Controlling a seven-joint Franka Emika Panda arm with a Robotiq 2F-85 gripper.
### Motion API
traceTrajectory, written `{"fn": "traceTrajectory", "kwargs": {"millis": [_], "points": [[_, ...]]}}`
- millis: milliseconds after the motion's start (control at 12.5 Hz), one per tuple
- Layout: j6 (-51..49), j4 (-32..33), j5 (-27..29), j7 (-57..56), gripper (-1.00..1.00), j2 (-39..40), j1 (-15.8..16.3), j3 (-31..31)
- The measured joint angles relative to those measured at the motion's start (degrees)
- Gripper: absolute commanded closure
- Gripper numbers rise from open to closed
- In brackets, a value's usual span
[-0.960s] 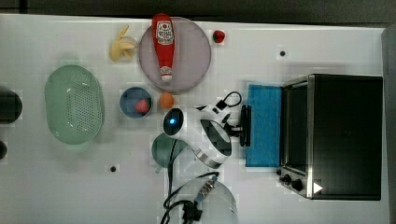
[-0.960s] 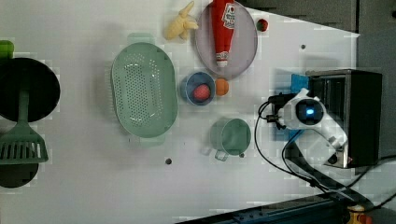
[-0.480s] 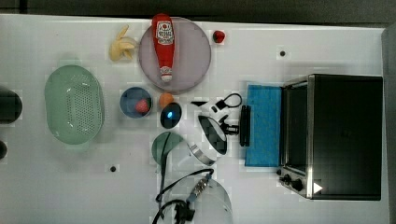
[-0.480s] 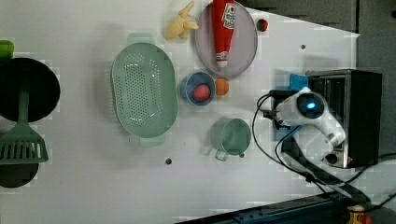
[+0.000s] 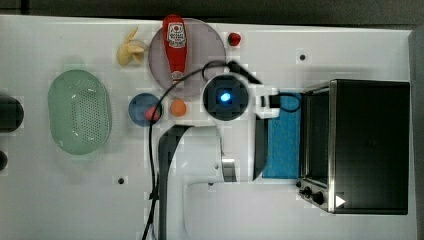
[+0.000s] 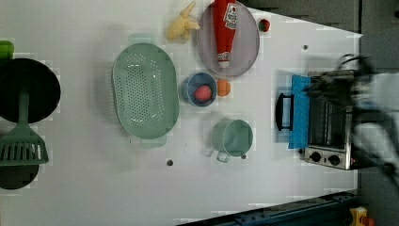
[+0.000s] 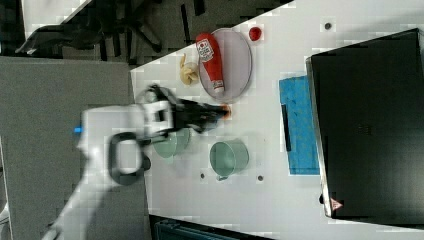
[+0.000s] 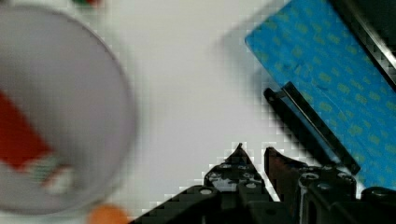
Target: Flap open oven.
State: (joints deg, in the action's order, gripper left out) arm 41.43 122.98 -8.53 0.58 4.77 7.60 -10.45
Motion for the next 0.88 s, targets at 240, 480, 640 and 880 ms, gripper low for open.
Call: {"fn": "traceTrajectory", "kwargs": {"millis": [240, 480, 640, 880], "points": [[-15.86, -7.50, 6.50, 0.27, 0.65, -9.83, -0.20, -0.19], [-32.55, -15.16, 5.98, 0.93, 0.65, -15.04, -0.29, -0.35], [-37.15, -19.36, 5.97, 1.22, 0.65, -15.43, -0.31, -0.41], [-37.30, -20.76, 5.89, 1.86, 0.65, -15.09, -0.38, -0.61]]}}
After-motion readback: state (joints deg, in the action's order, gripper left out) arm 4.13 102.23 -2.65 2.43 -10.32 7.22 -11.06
